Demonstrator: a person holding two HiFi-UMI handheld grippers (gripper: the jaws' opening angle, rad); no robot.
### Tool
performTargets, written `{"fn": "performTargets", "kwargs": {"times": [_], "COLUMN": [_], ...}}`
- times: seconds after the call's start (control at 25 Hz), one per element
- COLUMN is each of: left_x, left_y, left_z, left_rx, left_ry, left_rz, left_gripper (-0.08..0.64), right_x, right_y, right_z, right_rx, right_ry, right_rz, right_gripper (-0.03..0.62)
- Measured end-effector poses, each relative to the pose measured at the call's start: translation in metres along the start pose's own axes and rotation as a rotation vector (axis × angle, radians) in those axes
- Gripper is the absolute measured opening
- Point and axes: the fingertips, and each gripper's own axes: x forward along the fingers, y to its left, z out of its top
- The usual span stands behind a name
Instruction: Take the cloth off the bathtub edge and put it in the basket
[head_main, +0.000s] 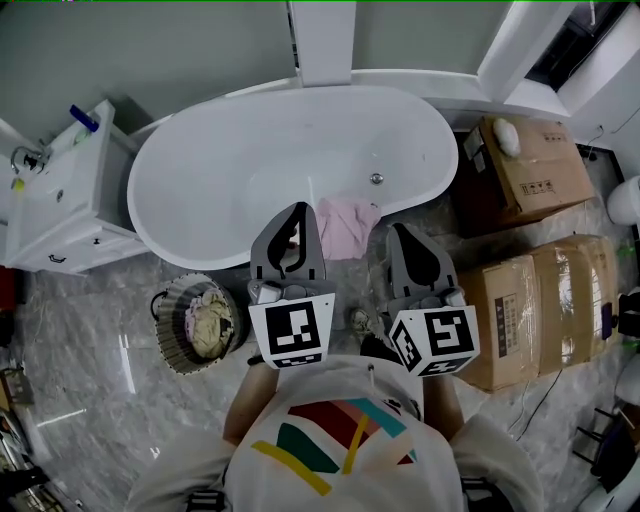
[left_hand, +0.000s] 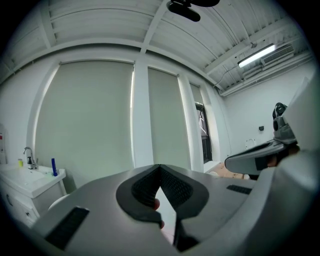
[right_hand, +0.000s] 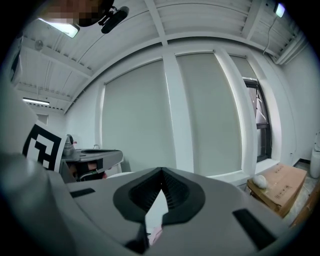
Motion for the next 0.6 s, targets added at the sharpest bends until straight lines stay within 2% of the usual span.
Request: {"fn": "performTargets", "kwargs": {"times": [0.16, 0.4, 0.6], "left_x": [0.003, 0.028, 0.061], "left_y": [0.021, 0.050, 0.055], "left_z": [-0.015, -0.046, -0.081], "left_rx": [-0.014, -0.028, -0.060], "left_ry": [0.032, 0.092, 0.064], "left_rz": [0.041, 0.102, 0.128], "left_gripper": [0.017, 0.017, 0.017], "right_x": [0.018, 0.055, 0.090], "right_y": [0.006, -0.015, -0.036], "right_z": [0.002, 0.006, -0.021], "right_rx": [0.028, 0.003, 0.017], "right_ry": [-0.010, -0.020, -0.027], "right_rz": [0.049, 0.041, 0.047], "right_gripper": [0.011, 0.011, 0.011]}}
